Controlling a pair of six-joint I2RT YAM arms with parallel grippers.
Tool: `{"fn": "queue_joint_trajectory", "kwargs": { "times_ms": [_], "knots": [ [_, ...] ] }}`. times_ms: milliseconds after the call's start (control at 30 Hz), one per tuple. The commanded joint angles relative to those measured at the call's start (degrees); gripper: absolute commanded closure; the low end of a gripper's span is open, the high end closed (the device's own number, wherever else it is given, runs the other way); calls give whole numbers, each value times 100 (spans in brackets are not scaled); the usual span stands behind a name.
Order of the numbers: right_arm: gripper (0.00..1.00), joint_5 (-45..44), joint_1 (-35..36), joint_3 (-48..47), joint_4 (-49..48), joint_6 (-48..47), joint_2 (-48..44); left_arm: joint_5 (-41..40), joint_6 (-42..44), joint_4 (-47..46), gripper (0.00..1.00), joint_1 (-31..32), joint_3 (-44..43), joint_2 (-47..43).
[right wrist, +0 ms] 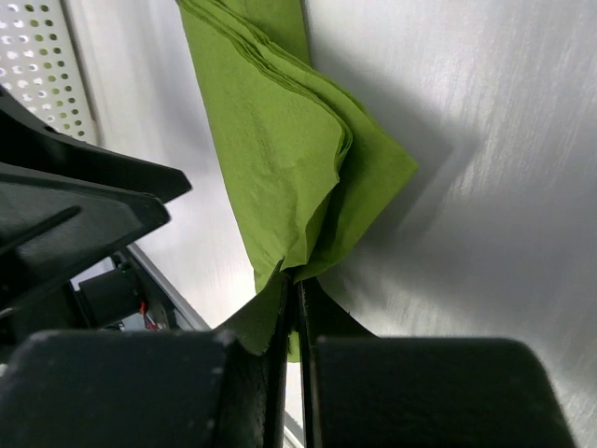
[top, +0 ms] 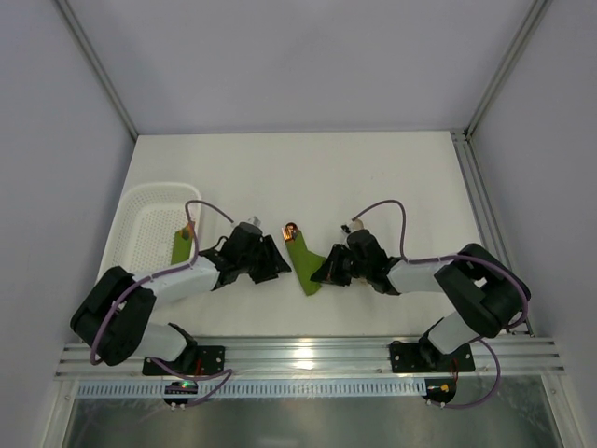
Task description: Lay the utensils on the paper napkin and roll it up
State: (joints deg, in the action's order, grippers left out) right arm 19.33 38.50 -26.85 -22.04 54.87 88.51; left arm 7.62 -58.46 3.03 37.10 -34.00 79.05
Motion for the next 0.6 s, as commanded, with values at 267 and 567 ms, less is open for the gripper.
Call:
{"fn": "queue_joint_trajectory", "kwargs": {
  "times_ms": [267,567],
  "knots": [
    [97,106,17,13,-265,551,-519,231,-851,-1435,36,-10,516,-171],
    [96,141,17,40,-441,621,-466,451,-1449,-2121,33,-10,543,567]
  ]
}}
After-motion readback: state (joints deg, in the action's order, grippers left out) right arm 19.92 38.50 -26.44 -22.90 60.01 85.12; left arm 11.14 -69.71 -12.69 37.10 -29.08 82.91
